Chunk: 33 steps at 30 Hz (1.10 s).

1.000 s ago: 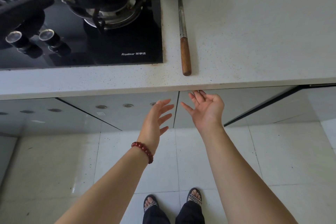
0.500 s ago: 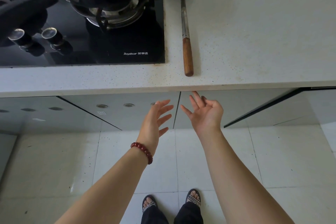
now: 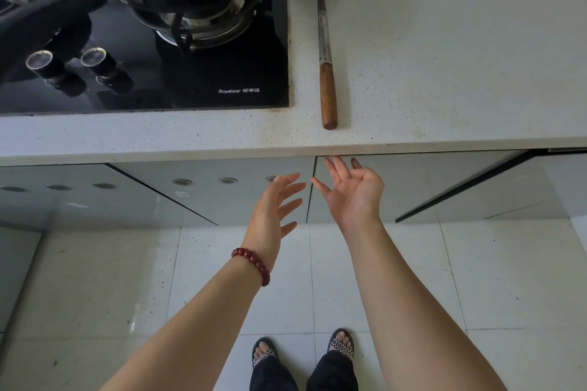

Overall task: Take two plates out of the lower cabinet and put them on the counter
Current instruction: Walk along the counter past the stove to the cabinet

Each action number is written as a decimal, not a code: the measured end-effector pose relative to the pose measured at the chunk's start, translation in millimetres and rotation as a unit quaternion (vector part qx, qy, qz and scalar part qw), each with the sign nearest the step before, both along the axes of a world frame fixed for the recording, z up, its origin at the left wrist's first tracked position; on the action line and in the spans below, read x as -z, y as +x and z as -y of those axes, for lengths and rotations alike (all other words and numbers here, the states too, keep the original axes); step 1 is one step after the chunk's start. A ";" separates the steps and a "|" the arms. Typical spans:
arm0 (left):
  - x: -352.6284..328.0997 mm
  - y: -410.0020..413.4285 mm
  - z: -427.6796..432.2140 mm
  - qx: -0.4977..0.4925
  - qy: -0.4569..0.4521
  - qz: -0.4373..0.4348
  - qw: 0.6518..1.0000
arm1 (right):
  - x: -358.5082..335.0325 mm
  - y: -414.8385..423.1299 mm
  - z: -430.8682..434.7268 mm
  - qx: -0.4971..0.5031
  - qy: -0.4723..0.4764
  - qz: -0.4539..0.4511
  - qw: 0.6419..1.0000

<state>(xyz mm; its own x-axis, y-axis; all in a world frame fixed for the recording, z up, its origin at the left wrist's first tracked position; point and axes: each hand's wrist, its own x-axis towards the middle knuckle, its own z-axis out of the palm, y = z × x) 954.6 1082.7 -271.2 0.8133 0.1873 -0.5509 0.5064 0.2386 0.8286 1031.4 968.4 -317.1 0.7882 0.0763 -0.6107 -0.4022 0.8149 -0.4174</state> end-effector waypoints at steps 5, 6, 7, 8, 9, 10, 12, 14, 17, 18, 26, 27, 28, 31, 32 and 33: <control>-0.9 -2.8 -1.3 -0.006 0.000 0.001 1.000 | -0.3 -0.7 -2.2 0.003 -0.020 -0.010 1.000; -1.0 -3.3 -1.7 -0.007 -0.001 0.001 1.000 | -0.5 -0.8 -2.4 0.003 -0.022 -0.010 1.000; -1.1 -3.5 -1.7 -0.007 -0.001 0.001 1.000 | -0.9 -1.0 -2.1 0.003 -0.024 -0.009 1.000; -1.5 -3.7 -1.8 -0.007 -0.001 0.001 1.000 | -1.3 -1.2 -1.5 0.000 -0.027 -0.007 1.000; -2.0 -3.4 -1.8 -0.007 0.000 0.002 1.000 | -1.7 -1.5 -0.8 -0.002 -0.029 -0.005 1.000; -2.7 -3.0 -2.1 -0.008 0.000 0.002 1.000 | -1.8 -1.6 -0.6 -0.006 -0.032 -0.004 0.999; -3.9 -1.7 -2.5 -0.009 0.000 0.003 1.000 | -2.4 -2.6 -1.2 -0.012 -0.035 0.000 0.999; -4.5 -0.4 -3.3 -0.008 -0.001 0.003 1.000 | -2.7 -3.3 -2.3 -0.010 -0.034 -0.001 0.999; -5.1 0.5 -4.7 -0.002 -0.001 0.002 1.000 | -5.0 -2.6 -2.1 0.002 -0.025 -0.006 1.000; -5.1 0.7 -5.4 -0.003 -0.001 0.002 1.000 | -6.4 -2.0 -2.0 0.004 -0.021 -0.006 1.000; -11.0 3.1 5.0 0.006 -0.005 0.000 1.000 | -15.7 -14.3 3.0 0.003 -0.003 -0.004 1.000; -12.5 3.7 7.1 0.009 -0.006 0.003 1.000 | -16.6 -16.8 4.8 0.002 -0.005 -0.005 1.000; -13.8 4.2 9.2 0.011 -0.006 0.006 1.000 | -17.6 -19.2 6.8 0.001 -0.009 -0.006 1.000; -16.7 4.5 15.4 0.018 -0.005 0.011 1.000 | -21.9 -25.7 13.4 -0.003 -0.021 -0.003 1.000; -17.2 4.2 17.6 0.020 -0.005 0.012 1.000 | -23.6 -27.7 16.0 -0.003 -0.024 -0.001 1.000; -17.8 3.7 19.9 0.022 -0.004 0.014 1.000 | -25.5 -29.5 18.8 -0.003 -0.028 -0.001 1.000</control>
<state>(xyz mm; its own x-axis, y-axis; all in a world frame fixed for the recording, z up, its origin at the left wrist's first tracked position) 958.3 1062.9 -253.3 0.8355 0.1473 -0.5294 0.4933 0.2235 0.8407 1001.9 949.6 -291.6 0.7871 0.0466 -0.6150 -0.4076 0.7876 -0.4620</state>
